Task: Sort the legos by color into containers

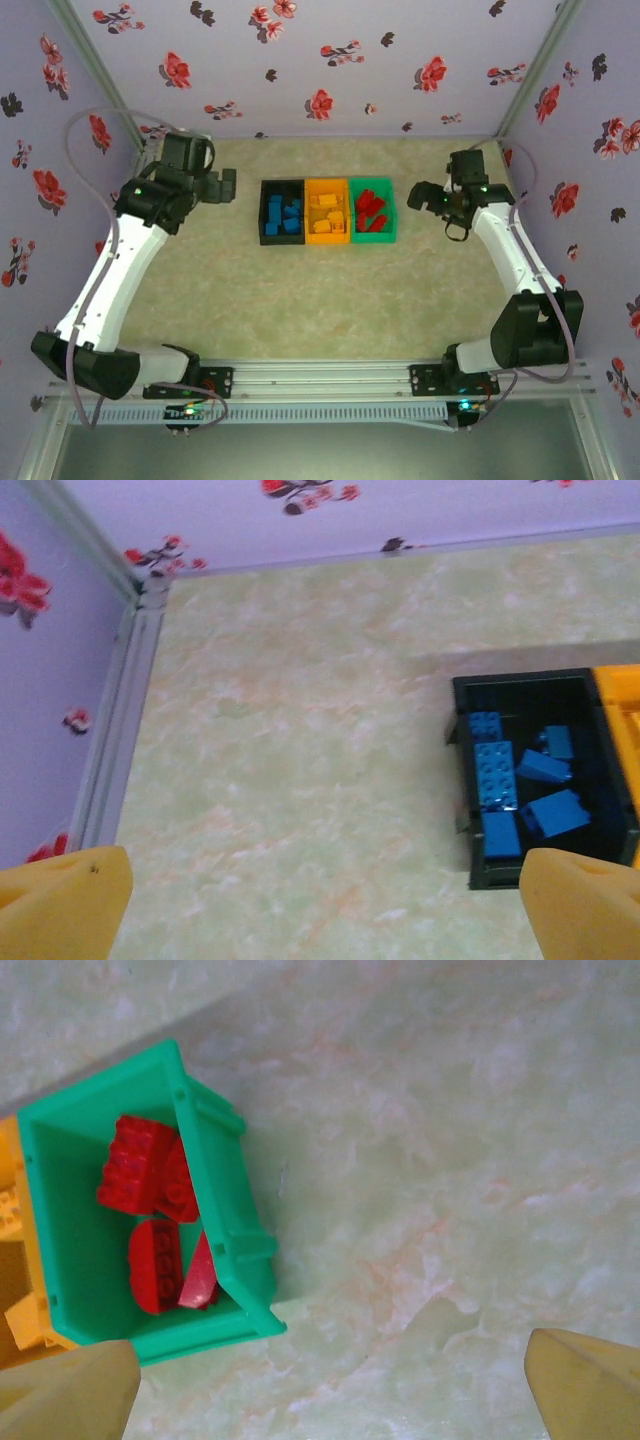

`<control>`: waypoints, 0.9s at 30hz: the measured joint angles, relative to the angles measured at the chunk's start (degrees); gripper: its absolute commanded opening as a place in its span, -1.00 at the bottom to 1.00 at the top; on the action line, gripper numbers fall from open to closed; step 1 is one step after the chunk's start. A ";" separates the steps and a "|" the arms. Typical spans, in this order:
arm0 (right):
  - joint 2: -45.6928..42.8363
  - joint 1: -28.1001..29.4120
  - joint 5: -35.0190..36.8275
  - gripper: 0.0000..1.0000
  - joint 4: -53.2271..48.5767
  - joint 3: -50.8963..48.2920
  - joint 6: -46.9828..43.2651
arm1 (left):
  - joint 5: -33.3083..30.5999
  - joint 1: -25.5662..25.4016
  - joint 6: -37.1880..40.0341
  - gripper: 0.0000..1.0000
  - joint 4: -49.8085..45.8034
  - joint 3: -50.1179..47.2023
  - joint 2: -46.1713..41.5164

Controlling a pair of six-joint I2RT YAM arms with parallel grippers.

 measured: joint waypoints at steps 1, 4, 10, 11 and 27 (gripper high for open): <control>0.02 0.00 0.66 0.99 -0.02 0.52 0.02 | 0.02 1.20 -0.44 0.99 -0.92 0.00 -0.09; 0.00 -0.02 2.08 0.99 0.02 1.01 0.17 | 0.24 5.05 -1.42 0.99 -3.19 0.00 0.42; -0.26 -0.66 3.61 0.99 0.31 0.85 0.15 | 2.27 14.45 -0.57 0.99 4.63 -9.27 0.26; -0.31 -0.68 4.48 0.99 0.33 0.81 0.17 | 3.34 16.55 -0.20 0.99 7.15 -12.48 0.28; -8.68 -1.25 24.33 0.99 13.42 -16.17 -0.59 | 9.53 25.99 0.26 0.99 60.54 -54.25 1.97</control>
